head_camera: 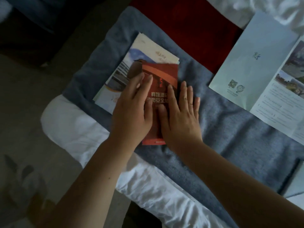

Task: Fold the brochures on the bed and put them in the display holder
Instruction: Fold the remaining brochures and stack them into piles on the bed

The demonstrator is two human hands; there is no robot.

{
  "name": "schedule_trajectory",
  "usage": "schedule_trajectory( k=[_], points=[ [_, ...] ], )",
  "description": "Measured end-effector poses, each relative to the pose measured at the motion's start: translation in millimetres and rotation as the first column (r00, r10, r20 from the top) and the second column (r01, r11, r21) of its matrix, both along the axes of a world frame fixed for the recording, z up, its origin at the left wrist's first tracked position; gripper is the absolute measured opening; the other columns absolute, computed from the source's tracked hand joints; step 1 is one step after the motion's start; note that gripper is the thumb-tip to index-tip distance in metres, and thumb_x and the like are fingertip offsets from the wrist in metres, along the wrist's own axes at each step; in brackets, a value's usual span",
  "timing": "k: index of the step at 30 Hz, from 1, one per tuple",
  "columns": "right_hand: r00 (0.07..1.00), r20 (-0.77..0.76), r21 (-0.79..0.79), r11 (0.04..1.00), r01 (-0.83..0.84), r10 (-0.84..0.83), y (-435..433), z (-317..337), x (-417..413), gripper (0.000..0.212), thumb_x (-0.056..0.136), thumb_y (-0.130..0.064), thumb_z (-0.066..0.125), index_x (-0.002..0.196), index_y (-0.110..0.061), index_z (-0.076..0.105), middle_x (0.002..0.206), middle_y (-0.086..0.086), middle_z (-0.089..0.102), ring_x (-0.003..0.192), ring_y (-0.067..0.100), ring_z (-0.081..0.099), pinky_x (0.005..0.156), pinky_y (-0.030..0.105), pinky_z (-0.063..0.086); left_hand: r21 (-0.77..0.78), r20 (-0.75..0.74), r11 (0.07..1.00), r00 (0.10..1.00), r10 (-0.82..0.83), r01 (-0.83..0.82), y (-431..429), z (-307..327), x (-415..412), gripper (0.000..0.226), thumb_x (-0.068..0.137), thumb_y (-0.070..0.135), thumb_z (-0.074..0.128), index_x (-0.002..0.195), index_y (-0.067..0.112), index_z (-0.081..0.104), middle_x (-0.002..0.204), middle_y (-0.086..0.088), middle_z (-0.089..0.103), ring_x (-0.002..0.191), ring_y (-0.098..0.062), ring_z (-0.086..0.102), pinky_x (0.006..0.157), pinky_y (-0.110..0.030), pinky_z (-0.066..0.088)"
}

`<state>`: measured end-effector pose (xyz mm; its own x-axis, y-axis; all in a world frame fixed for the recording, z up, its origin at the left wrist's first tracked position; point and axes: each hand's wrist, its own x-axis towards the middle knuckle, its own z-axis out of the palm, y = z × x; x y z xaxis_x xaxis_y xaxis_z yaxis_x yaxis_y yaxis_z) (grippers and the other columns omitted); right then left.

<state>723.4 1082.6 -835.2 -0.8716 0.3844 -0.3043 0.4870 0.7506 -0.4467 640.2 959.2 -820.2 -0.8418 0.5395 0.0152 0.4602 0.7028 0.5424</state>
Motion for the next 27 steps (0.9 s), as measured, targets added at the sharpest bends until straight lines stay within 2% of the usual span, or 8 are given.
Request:
schedule_trajectory(
  k=[4,7,10,14,17,21,24,27],
  points=[
    [1.0,-0.001,0.051,0.999,-0.006,0.006,-10,-3,2,0.067,0.105,-0.052,0.011,0.164,-0.021,0.012,0.172,0.011,0.002,0.158,0.028,-0.011,0.125,0.044,-0.016,-0.05,0.106,0.997,0.992,0.071,-0.066,3,-5,6,0.052,0.102,0.015,0.057,0.153,0.011,0.047,0.162,-0.014,0.037,0.149,-0.03,0.038,0.116,-0.044,0.042],
    [0.999,-0.033,0.093,0.995,-0.04,0.043,-14,-7,9,0.064,0.107,-0.046,0.024,0.164,-0.017,0.016,0.171,0.015,0.004,0.158,0.031,-0.01,0.125,0.045,-0.015,-0.039,0.127,0.995,0.987,0.098,-0.094,8,-5,8,0.051,0.101,0.016,0.052,0.151,0.007,0.05,0.162,-0.016,0.038,0.149,-0.032,0.037,0.118,-0.041,0.037],
    [0.989,-0.007,0.162,0.976,-0.142,0.145,-19,-11,9,0.073,0.107,-0.048,0.041,0.164,-0.015,0.01,0.169,0.024,-0.002,0.157,0.037,-0.013,0.124,0.048,-0.018,-0.037,0.09,0.996,0.992,0.085,-0.082,6,-4,0,0.048,0.102,0.016,0.049,0.148,0.003,0.052,0.159,-0.015,0.043,0.147,-0.031,0.041,0.119,-0.038,0.035],
    [0.981,0.023,0.207,0.959,-0.194,0.194,-29,-11,-15,0.082,0.104,-0.058,0.041,0.164,-0.017,0.003,0.167,0.029,-0.006,0.155,0.041,-0.015,0.123,0.054,-0.016,-0.056,0.018,0.998,1.0,0.022,-0.021,-4,-3,-27,0.045,0.103,0.009,0.053,0.148,0.006,0.052,0.157,-0.015,0.045,0.147,-0.031,0.04,0.118,-0.048,0.04],
    [0.98,0.051,0.181,0.963,-0.2,0.194,-38,-8,-36,0.078,0.103,-0.062,0.026,0.165,-0.021,0.002,0.167,0.028,-0.013,0.154,0.043,-0.02,0.123,0.059,-0.012,-0.062,-0.032,0.998,0.999,0.0,-0.002,-9,-5,-50,0.042,0.103,0.009,0.054,0.145,0.008,0.056,0.156,-0.014,0.046,0.147,-0.031,0.04,0.119,-0.048,0.04],
    [0.987,0.066,0.161,0.975,-0.153,0.144,-45,-6,-51,0.078,0.103,-0.064,0.025,0.165,-0.023,0.002,0.166,0.028,-0.017,0.153,0.043,-0.021,0.124,0.06,-0.007,-0.102,-0.033,0.991,0.995,-0.089,0.085,-16,-15,-72,0.04,0.103,0.01,0.053,0.143,0.01,0.059,0.159,-0.012,0.044,0.15,-0.031,0.035,0.121,-0.049,0.036],
    [0.993,0.072,0.08,0.991,-0.103,0.097,-47,1,-53,0.082,0.101,-0.064,0.034,0.165,-0.026,-0.001,0.166,0.025,-0.022,0.153,0.041,-0.024,0.125,0.057,-0.009,-0.172,-0.059,0.972,0.983,-0.173,0.161,-24,-18,-78,0.04,0.104,0.016,0.051,0.143,0.011,0.059,0.159,-0.012,0.044,0.15,-0.035,0.035,0.118,-0.055,0.036],
    [0.983,0.122,0.08,0.985,-0.15,0.14,-45,16,-60,0.097,0.096,-0.061,0.048,0.164,-0.021,-0.008,0.165,0.022,-0.028,0.153,0.037,-0.027,0.126,0.052,-0.01,-0.304,-0.075,0.936,0.975,-0.211,0.179,-28,-7,-71,0.049,0.107,0.032,0.044,0.151,0.012,0.049,0.163,-0.011,0.038,0.153,-0.034,0.032,0.117,-0.051,0.033]
  ],
)
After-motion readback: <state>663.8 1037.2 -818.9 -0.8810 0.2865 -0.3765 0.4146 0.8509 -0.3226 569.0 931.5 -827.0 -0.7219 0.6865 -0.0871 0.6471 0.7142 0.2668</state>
